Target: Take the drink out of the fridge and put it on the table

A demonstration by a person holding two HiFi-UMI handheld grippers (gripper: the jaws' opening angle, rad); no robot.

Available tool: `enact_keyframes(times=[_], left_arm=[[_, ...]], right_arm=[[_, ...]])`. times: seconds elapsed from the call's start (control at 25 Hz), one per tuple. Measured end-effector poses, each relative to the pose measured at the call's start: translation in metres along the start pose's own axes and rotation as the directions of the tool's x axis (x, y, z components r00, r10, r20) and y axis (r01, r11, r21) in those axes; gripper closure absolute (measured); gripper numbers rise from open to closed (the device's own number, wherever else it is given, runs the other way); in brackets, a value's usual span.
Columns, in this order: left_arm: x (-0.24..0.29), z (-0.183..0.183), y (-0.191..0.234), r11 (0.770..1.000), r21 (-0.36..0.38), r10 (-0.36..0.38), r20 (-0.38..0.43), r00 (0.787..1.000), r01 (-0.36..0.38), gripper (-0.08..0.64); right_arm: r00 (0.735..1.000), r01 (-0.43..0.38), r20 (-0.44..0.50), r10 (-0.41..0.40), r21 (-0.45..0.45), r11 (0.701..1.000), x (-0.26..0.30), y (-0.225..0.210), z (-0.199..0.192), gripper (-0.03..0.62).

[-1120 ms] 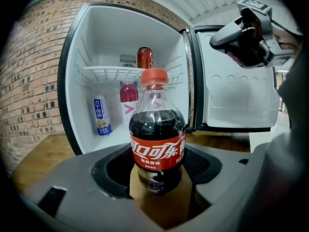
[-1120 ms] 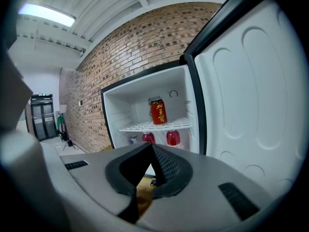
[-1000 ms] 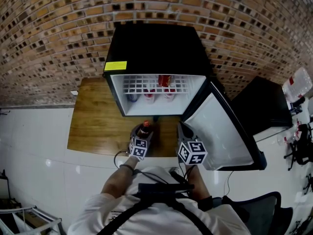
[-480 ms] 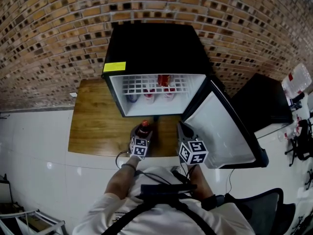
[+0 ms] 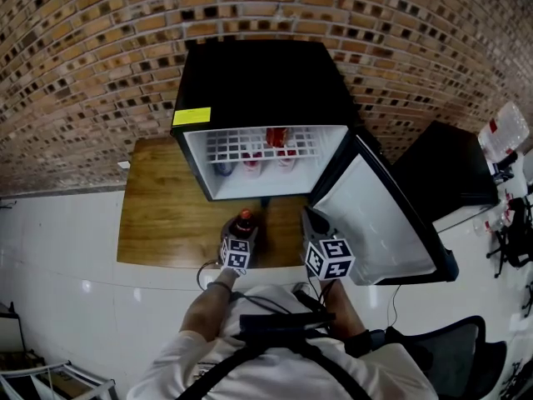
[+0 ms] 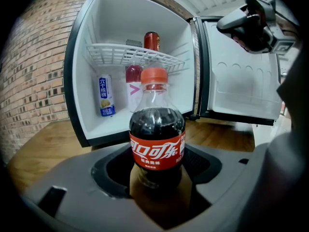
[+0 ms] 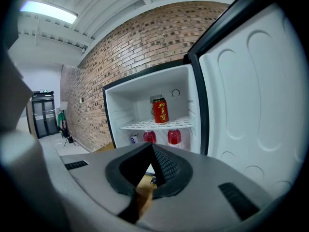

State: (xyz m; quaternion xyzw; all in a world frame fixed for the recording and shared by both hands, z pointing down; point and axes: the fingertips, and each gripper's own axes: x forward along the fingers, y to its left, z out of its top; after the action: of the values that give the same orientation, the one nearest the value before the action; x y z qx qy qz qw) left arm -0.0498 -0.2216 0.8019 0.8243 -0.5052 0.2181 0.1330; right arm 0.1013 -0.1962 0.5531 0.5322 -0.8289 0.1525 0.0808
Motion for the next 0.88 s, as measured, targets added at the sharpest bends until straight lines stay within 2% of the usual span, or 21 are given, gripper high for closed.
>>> enact_keyframes(times=[0.36,0.52,0.68,0.8,0.88], left_arm=[[-0.006,-0.008,-0.001,0.998,0.056,-0.002,-0.007,1.0,0.003,0.247],[-0.004,-0.008,0.0,0.998,0.056,-0.007,0.0,1.0,0.007,0.244],[-0.014,0.005,-0.001,0.999,0.015,-0.032,0.01,0.999,0.032,0.181],[-0.037,0.02,-0.001,0.998,0.041,-0.041,0.035,0.999,0.04,0.178],[-0.056,0.031,0.002,0.999,0.024,-0.036,0.065,0.997,0.035,0.18]], right_arm=[[1.0,-0.013,0.004,0.013,-0.001,1.0,0.005,0.004,0.002,0.575],[1.0,-0.02,0.007,0.02,-0.005,1.0,0.005,0.007,0.004,0.575],[1.0,-0.023,0.007,0.023,-0.005,1.0,0.006,0.008,0.006,0.575],[1.0,-0.029,0.009,0.029,0.0,1.0,0.008,0.009,0.005,0.575],[0.999,-0.036,0.011,0.036,0.003,0.999,0.009,0.012,0.004,0.575]])
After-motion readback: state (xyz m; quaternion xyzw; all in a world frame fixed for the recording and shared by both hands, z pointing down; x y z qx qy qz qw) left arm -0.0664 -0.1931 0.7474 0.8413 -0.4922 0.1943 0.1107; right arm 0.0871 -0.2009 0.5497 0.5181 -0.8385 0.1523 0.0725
